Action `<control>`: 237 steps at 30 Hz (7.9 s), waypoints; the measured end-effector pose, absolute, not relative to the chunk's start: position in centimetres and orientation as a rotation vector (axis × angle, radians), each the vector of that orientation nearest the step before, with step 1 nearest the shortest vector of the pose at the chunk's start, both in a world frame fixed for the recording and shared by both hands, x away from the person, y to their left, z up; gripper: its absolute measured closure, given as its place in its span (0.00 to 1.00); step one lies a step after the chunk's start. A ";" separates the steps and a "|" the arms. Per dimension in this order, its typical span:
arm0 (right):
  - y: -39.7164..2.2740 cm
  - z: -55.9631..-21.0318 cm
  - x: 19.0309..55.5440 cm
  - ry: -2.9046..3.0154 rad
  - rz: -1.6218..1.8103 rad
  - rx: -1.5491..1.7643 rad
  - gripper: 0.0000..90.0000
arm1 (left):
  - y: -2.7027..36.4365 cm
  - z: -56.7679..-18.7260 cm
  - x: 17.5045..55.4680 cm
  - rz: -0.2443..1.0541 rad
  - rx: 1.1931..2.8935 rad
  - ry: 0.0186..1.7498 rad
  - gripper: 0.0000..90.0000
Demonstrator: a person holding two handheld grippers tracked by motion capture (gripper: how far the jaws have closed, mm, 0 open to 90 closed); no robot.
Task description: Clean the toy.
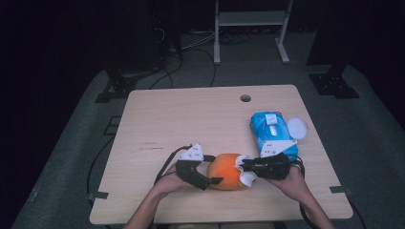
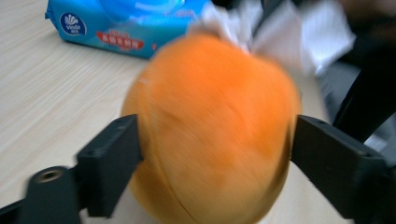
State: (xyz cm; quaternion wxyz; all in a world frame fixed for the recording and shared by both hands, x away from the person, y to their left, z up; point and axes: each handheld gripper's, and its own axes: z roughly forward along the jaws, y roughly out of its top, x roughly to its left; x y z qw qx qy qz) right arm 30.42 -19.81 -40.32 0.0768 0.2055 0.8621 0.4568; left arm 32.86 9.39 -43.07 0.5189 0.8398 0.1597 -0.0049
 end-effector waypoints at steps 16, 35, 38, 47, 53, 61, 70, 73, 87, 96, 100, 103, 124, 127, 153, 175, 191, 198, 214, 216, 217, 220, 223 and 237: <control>-19.3 -39.2 29.7 2.513 1.433 0.592 0.89 | 8.5 -42.8 32.2 0.169 1.987 0.330 0.44; -19.9 -42.0 31.2 2.529 1.294 0.747 0.89 | 10.6 -44.3 33.9 0.066 2.024 0.444 0.24; -19.5 -41.3 30.9 2.520 1.360 0.713 0.89 | 9.8 -44.0 33.2 0.130 2.053 0.372 0.29; -17.4 -40.2 30.1 2.514 1.379 0.593 0.89 | 9.0 -43.7 32.3 0.214 2.116 0.287 0.30; -19.4 -40.8 30.7 2.483 1.338 0.700 0.89 | 8.8 -43.5 32.5 0.203 2.106 0.308 0.30; -17.3 -40.3 30.2 2.520 1.369 0.589 0.90 | 8.7 -43.1 32.4 0.193 2.104 0.313 0.24; -19.1 -40.4 30.7 2.491 1.350 0.658 0.90 | 9.2 -44.0 33.4 0.074 2.068 0.411 0.24; -18.5 -40.0 30.2 2.480 1.357 0.625 0.90 | 8.8 -43.4 33.0 0.121 2.075 0.379 0.34; -18.8 -39.4 30.1 2.446 1.322 0.607 0.90 | 7.6 -43.7 32.7 0.155 2.081 0.377 0.13; -16.6 -38.8 28.7 2.457 1.350 0.513 0.90 | 6.7 -42.4 31.6 0.257 2.102 0.303 0.36; -14.2 -39.0 27.7 2.483 1.297 0.422 0.90 | 6.1 -42.3 30.9 0.317 2.134 0.259 0.37; -14.4 -38.8 28.0 2.462 1.273 0.441 0.90 | 6.1 -42.4 30.9 0.316 2.128 0.267 0.37; -14.9 -38.7 28.0 2.447 1.292 0.486 0.90 | 5.6 -42.9 30.9 0.323 2.122 0.284 0.35; -13.7 -39.0 27.7 2.467 1.247 0.443 0.91 | 5.6 -42.9 30.8 0.336 2.130 0.276 0.36; -16.7 -39.3 29.5 2.422 1.255 0.600 0.84 | 7.2 -43.1 31.7 0.236 2.120 0.310 0.30; -17.4 -39.8 30.2 2.430 1.211 0.630 0.88 | 7.8 -43.6 31.9 0.232 2.131 0.290 0.36; -15.3 -39.4 28.7 2.469 1.282 0.551 0.89 | 6.8 -43.1 31.5 0.229 2.097 0.272 0.26; -16.4 -39.6 29.8 2.455 1.226 0.606 0.89 | 7.5 -43.8 31.9 0.234 2.123 0.287 0.32; -16.2 -40.2 29.6 2.476 1.238 0.609 0.89 | 7.7 -43.4 32.0 0.216 2.068 0.286 0.31; -17.0 -40.2 30.1 2.472 1.250 0.637 0.89 | 8.0 -43.5 32.2 0.218 2.073 0.301 0.33; -17.4 -40.2 30.3 2.466 1.246 0.654 0.89 | 8.2 -43.5 32.3 0.218 2.076 0.305 0.33; -18.9 -40.5 30.8 2.453 1.257 0.722 0.89 | 8.6 -43.8 32.7 0.210 2.073 0.326 0.34; -19.2 -40.8 30.9 2.455 1.250 0.737 0.89 | 8.8 -43.9 32.9 0.200 2.067 0.340 0.34; -16.5 -39.9 29.3 2.473 1.237 0.594 0.89 | 8.0 -43.1 32.0 0.240 2.098 0.292 0.36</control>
